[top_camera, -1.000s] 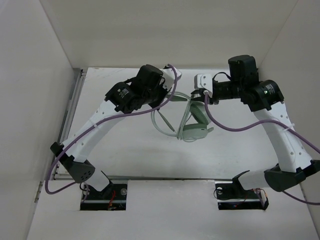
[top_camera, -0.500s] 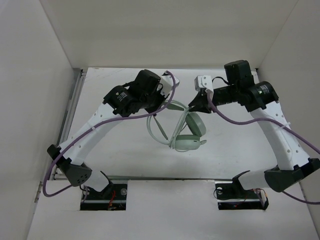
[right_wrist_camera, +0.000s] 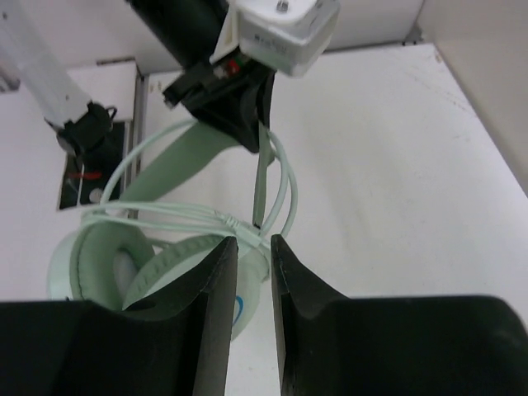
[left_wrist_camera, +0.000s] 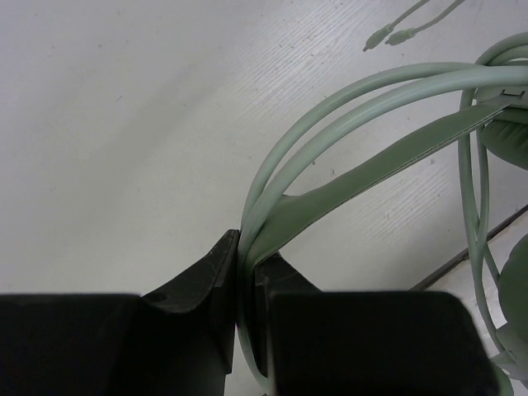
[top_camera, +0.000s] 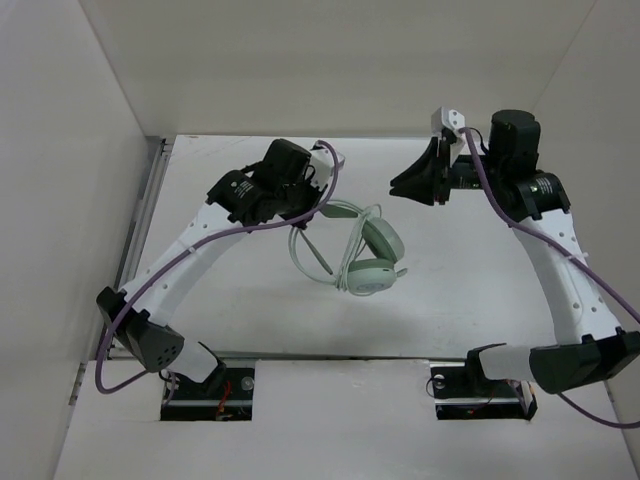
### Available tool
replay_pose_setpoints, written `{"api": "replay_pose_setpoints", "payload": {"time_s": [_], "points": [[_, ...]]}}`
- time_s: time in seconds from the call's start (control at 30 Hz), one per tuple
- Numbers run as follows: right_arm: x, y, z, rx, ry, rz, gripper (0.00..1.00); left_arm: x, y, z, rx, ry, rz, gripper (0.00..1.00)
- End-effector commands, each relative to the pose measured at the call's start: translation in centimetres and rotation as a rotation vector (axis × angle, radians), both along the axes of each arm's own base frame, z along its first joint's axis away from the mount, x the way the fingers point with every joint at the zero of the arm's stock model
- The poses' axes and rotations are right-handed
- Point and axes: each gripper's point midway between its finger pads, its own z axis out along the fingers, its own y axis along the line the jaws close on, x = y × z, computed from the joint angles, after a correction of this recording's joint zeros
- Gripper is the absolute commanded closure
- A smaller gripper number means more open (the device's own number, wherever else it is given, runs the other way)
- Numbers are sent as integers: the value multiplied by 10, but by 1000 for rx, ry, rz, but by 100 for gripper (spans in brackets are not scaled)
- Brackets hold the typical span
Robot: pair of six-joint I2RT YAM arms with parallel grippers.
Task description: Wrap the headphones
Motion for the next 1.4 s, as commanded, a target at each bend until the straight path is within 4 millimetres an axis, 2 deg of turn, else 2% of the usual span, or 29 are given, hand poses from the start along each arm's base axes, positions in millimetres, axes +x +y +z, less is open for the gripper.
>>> {"api": "replay_pose_setpoints", "payload": {"time_s": [0.0, 0.1, 0.17, 0.3, 0.43, 0.6, 0.7, 0.8, 0.97, 1.13, 1.33, 1.37], "points": [[-1, -3, 31, 103, -31, -14, 72, 11, -15, 18, -145, -35, 26, 100], [19, -12, 24, 157, 14, -148, 71, 35, -13, -1, -167, -16, 117, 100], [38, -26, 22, 231, 25, -300, 69, 58, -10, -18, -176, -24, 202, 100], [64, -67, 21, 378, 59, -575, 66, 98, -11, -45, -186, -59, 325, 100], [57, -87, 7, 405, 74, -682, 66, 135, -13, -63, -200, -83, 432, 100], [42, -106, -7, 410, 88, -736, 66, 180, -17, -97, -216, -24, 544, 100], [38, -114, -10, 411, 86, -759, 65, 194, -22, -106, -229, -1, 566, 100], [35, -123, -12, 417, 80, -786, 65, 202, -29, -126, -231, 56, 574, 99], [29, -137, -10, 438, 70, -825, 65, 206, -25, -161, -179, 98, 588, 95], [26, -145, -8, 443, 55, -852, 64, 209, -20, -172, -158, 103, 594, 89], [23, -151, -8, 454, 48, -869, 64, 203, -13, -175, -143, 113, 590, 62], [22, -152, -7, 455, 46, -871, 64, 201, -11, -173, -144, 113, 592, 54]]}}
